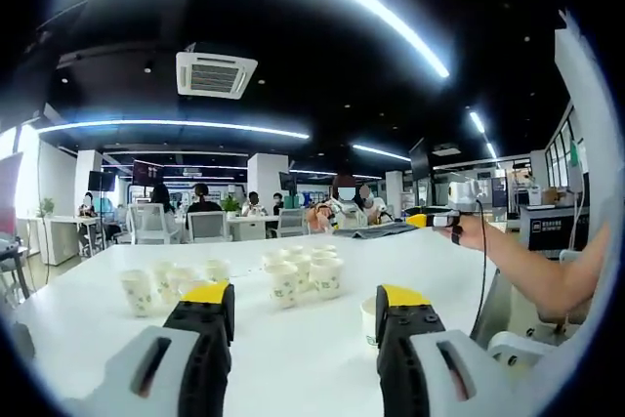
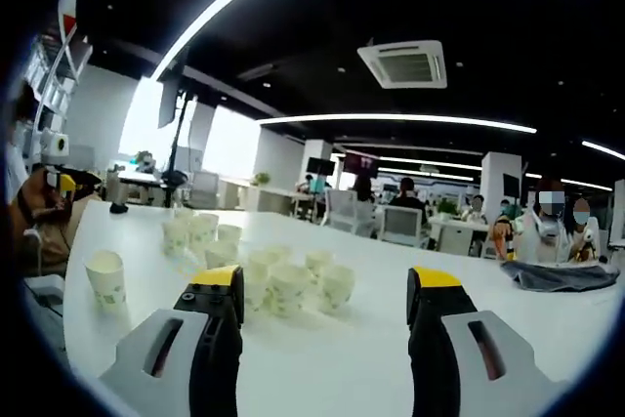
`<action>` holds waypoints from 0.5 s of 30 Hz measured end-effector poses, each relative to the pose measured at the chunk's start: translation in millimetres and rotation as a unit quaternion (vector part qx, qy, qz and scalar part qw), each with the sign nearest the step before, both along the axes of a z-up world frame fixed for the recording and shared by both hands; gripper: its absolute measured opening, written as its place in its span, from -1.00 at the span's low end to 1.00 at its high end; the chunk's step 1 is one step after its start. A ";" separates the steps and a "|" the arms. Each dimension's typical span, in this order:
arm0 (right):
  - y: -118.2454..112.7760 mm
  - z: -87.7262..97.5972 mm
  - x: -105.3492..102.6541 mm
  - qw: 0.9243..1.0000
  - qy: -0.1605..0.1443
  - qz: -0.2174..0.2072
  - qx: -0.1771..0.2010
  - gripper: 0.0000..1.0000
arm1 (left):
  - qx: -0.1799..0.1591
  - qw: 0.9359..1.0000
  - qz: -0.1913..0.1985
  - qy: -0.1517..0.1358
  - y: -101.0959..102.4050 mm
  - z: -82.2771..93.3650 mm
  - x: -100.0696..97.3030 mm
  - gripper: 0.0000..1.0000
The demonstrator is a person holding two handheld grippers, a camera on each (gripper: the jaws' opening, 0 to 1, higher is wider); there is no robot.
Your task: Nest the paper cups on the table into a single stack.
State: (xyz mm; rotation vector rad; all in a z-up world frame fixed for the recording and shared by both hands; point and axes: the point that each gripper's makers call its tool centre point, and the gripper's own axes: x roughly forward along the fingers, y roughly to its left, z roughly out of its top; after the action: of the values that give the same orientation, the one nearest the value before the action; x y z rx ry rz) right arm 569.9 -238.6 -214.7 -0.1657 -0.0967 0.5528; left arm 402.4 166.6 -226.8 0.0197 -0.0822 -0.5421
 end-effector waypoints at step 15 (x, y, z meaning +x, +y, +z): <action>4.8 -21.7 49.4 1.000 0.022 0.016 -0.004 0.41 | 0.003 1.000 -0.003 0.003 -4.5 -3.5 2.7 0.23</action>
State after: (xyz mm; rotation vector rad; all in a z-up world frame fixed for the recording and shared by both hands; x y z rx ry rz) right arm 619.3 -233.8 -236.4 -0.1600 -0.0549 0.5878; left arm 405.1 162.1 -230.4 0.0228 -0.0748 -0.5483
